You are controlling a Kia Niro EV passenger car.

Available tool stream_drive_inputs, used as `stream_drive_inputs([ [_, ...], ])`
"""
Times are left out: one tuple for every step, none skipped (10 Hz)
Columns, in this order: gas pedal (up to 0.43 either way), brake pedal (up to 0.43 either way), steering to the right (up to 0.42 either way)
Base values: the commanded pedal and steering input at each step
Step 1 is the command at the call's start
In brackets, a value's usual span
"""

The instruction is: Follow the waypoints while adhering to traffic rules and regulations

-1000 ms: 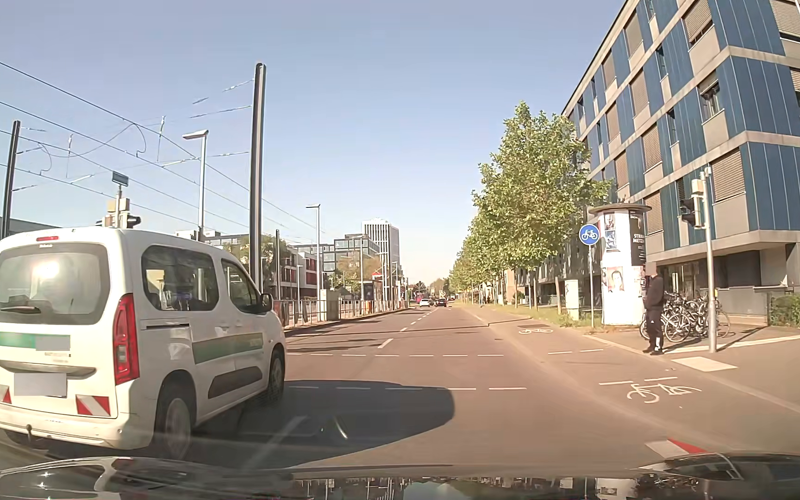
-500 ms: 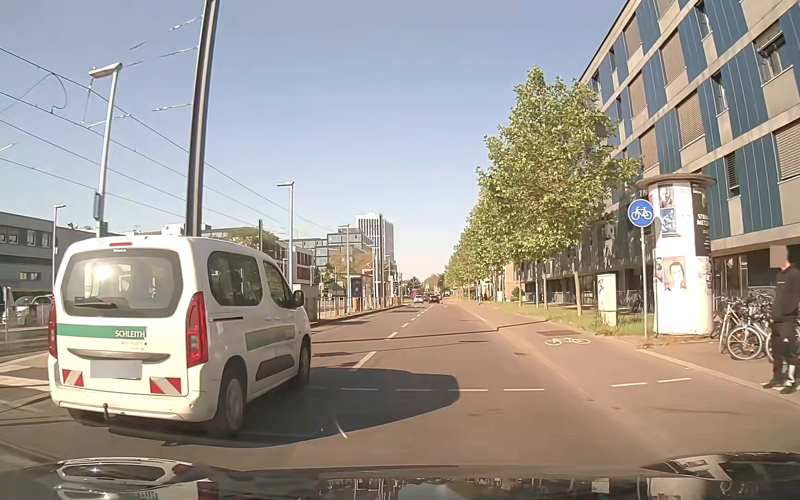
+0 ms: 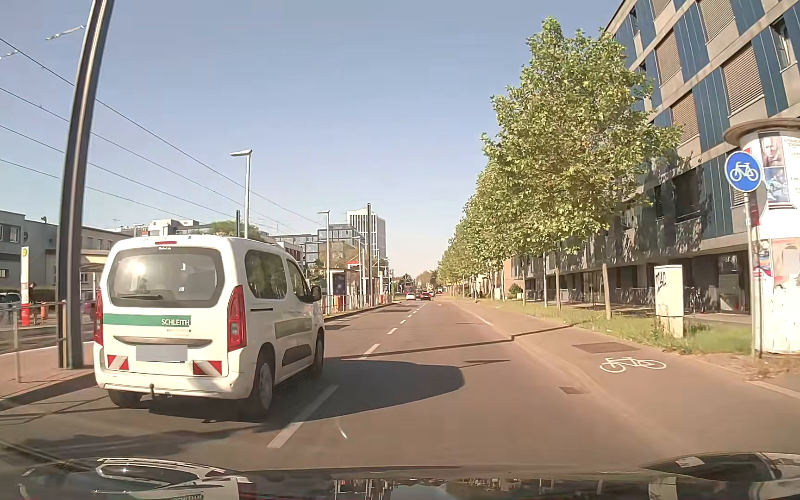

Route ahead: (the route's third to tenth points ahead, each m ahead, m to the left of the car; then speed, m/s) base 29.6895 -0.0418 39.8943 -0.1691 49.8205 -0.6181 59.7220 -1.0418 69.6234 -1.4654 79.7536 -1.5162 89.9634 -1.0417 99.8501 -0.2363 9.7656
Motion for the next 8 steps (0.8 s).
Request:
stream_drive_inputs([
  [0.177,0.0,0.026],
  [0.157,0.0,0.025],
  [0.15,0.0,0.023],
  [0.138,0.0,0.019],
  [0.138,0.0,0.012],
  [0.138,0.0,0.006],
  [0.138,0.0,0.006],
  [0.138,0.0,0.006],
])
